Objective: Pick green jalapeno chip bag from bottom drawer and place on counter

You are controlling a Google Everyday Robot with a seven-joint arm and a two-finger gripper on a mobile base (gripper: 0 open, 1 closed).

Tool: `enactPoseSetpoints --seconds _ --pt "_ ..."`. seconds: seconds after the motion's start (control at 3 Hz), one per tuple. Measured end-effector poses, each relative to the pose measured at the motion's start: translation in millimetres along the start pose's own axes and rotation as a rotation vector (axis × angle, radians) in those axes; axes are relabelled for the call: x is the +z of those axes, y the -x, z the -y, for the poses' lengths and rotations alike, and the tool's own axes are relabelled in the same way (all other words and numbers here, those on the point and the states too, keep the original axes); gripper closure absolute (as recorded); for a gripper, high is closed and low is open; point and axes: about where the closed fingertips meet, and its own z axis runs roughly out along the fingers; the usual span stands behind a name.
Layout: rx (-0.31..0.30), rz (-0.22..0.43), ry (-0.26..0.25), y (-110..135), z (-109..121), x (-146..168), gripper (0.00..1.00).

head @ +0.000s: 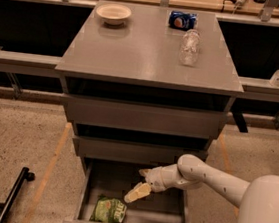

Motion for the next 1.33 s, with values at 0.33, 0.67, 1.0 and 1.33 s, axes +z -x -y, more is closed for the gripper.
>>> enactPoseSetpoints --seconds 0.33,0.67,1.0,1.33 --pt "0.033 0.013 0.019 -10.4 25.7 24.8 0.0" --pt "0.033 0.014 0.018 -10.2 26.6 24.8 0.0" --pt "0.039 0.004 0.011 -17.4 30.3 31.8 0.0" --pt "0.036 0.0 0.004 -31.9 47.6 48.5 0.0"
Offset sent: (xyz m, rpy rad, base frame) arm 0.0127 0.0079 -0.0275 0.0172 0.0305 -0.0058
